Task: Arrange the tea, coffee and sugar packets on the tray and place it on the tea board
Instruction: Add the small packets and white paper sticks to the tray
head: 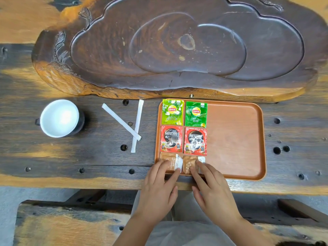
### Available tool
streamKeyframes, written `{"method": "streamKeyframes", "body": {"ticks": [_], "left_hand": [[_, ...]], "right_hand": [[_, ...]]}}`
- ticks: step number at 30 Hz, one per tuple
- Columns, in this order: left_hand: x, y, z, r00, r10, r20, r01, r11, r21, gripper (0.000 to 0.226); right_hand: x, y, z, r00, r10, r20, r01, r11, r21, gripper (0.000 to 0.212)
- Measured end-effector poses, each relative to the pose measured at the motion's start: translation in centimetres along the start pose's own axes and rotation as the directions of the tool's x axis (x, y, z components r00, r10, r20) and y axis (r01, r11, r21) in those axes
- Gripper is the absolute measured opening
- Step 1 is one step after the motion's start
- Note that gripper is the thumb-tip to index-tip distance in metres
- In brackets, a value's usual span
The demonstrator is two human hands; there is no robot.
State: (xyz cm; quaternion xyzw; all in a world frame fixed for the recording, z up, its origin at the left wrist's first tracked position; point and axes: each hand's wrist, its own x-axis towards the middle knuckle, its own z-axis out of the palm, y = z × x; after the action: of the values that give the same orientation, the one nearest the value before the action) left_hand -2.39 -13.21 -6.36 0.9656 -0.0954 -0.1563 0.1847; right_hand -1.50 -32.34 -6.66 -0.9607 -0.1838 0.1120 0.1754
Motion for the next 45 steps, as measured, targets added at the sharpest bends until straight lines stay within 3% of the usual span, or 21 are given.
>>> {"method": "streamKeyframes", "body": {"ticks": [19, 22, 24, 28, 32, 35, 38, 42, 45], "left_hand": [[0.0, 0.7, -0.2, 0.998, -0.051, -0.027, 0.052, 0.997, 0.063, 0.043], [-0.2, 0.7, -0.8, 0.997, -0.049, -0.063, 0.048, 0.999, -0.02, 0.043], [-0.2, 0.0, -1.8, 0.983, -0.061, -0.172, 0.041, 0.992, -0.115, 0.04], [0.9, -3.5, -4.4, 0.864, -0.279, -0.419, 0.21, 0.956, -0.203, 0.033], [2.9, -7.6, -6.6, 0.761, -0.55, -0.344, 0.497, 0.835, -0.238, 0.032], [4.5, -8.8, -7.0, 0.71, -0.661, -0.241, 0.594, 0.747, -0.298, 0.029], [5.3, -8.2, -6.4, 0.706, -0.679, -0.202, 0.604, 0.726, -0.329, 0.028], [5.7, -7.4, -5.1, 0.696, -0.685, -0.215, 0.611, 0.722, -0.324, 0.021], [5.9, -7.4, -4.5, 0.713, -0.658, -0.244, 0.583, 0.749, -0.315, 0.012]], "right_hand": [[0.0, -0.9, -0.3, 0.995, 0.053, 0.088, -0.044, 0.994, -0.098, 0.046], [0.4, -1.1, -1.0, 0.999, 0.04, 0.03, -0.039, 0.998, -0.045, 0.04], [1.4, -1.6, -2.1, 0.999, 0.02, -0.043, -0.02, 1.0, -0.004, 0.039], [5.9, -3.4, -4.1, 0.982, -0.018, -0.186, 0.027, 0.999, 0.046, 0.035], [12.2, -6.6, -3.5, 0.977, -0.092, -0.194, 0.114, 0.988, 0.102, 0.032], [16.5, -9.2, -1.9, 0.977, -0.155, -0.144, 0.176, 0.973, 0.149, 0.029], [19.8, -11.3, -0.7, 0.986, -0.163, 0.023, 0.158, 0.976, 0.15, 0.027], [22.1, -12.2, 0.9, 0.963, -0.1, 0.251, 0.091, 0.995, 0.044, 0.023], [23.0, -12.6, 1.0, 0.962, -0.048, 0.27, 0.045, 0.999, 0.019, 0.018]]}}
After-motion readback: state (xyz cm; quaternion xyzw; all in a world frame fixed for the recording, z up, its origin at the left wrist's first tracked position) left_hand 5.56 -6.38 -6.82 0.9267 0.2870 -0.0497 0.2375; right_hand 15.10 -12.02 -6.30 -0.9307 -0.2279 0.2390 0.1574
